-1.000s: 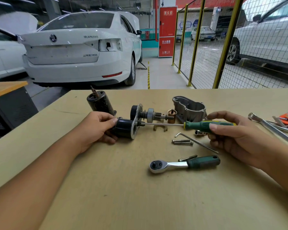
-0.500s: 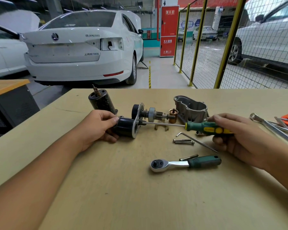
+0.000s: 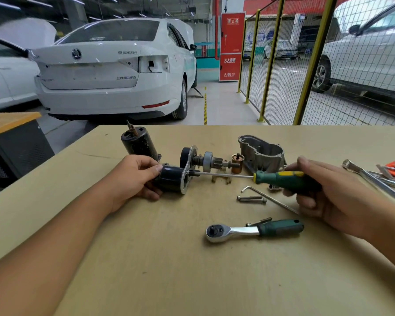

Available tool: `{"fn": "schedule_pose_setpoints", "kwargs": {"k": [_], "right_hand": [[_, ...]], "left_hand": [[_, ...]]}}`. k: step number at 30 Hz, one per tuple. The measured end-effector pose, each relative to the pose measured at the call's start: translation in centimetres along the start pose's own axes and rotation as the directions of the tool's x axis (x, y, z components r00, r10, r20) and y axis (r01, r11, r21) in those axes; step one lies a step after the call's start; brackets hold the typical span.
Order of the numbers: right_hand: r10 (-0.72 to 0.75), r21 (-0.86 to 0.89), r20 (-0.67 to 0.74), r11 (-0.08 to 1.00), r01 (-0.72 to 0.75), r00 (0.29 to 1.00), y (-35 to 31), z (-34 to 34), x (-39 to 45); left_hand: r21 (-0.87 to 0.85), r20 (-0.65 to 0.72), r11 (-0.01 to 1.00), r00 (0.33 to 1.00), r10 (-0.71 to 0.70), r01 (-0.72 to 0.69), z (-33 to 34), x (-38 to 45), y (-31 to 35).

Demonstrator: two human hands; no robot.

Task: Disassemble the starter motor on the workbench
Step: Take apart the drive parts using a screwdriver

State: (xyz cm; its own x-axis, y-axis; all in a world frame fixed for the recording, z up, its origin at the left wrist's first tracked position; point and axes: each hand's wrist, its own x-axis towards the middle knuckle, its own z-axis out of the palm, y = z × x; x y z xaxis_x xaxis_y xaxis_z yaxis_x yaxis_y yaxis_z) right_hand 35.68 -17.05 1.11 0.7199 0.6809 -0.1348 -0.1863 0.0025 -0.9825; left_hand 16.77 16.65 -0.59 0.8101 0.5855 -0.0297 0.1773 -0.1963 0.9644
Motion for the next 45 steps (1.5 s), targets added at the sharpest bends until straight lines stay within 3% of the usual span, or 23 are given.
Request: {"fn": "schedule_pose_setpoints", "kwargs": {"k": [6, 12, 15, 19, 22, 25, 32, 37, 45], "right_hand": [[-0.075, 0.073, 0.005, 0.995, 0.075, 0.997, 0.6, -0.8, 0.5], [0.005, 0.048, -0.037, 0.999, -0.003, 0.999, 0.1, -0.1, 0.4], [-0.025, 0.043, -0.037, 0.999, 0.026, 0.999, 0.2, -0.3, 0.6], [-0.078, 0.154, -0.045, 0.984, 0.084, 0.996, 0.6, -0.5, 0.6], [-0.078, 0.093, 0.001, 0.993, 0.077, 0.997, 0.5, -0.1, 0.5], [-0.042, 0.003, -0.041, 0.999, 0.042, 0.998, 0.4, -0.2, 0.7], [-0.079, 0.135, -0.020, 0.988, 0.081, 0.997, 0.6, -0.4, 0.8], [-0.054, 0.029, -0.036, 0.998, 0.055, 0.998, 0.2, 0.2, 0.5], [-0.088, 0.089, -0.004, 0.992, 0.088, 0.996, 0.8, -0.6, 0.7]], "left_hand": [[-0.003, 0.003, 1.000, 1.000, 0.011, -0.011, -0.2, 0.3, -0.1], [-0.006, 0.016, 1.000, 1.000, 0.008, -0.008, -0.3, 0.3, 0.0], [0.000, 0.009, 1.000, 1.000, 0.013, -0.013, -0.2, 0.2, 0.1], [0.001, 0.004, 1.000, 1.000, 0.017, -0.017, 0.0, 0.2, 0.1], [-0.002, 0.003, 1.000, 1.000, 0.013, -0.013, -0.1, 0.1, 0.0], [0.016, 0.004, 1.000, 1.000, 0.010, -0.010, -0.2, 0.2, 0.0], [0.026, -0.004, 1.000, 1.000, 0.015, -0.015, -0.4, 0.2, -0.1], [0.022, -0.016, 0.999, 0.999, 0.034, -0.033, -0.3, 0.2, -0.2], [0.013, -0.042, 0.999, 0.998, 0.037, -0.037, -0.2, -0.1, -0.3]]}}
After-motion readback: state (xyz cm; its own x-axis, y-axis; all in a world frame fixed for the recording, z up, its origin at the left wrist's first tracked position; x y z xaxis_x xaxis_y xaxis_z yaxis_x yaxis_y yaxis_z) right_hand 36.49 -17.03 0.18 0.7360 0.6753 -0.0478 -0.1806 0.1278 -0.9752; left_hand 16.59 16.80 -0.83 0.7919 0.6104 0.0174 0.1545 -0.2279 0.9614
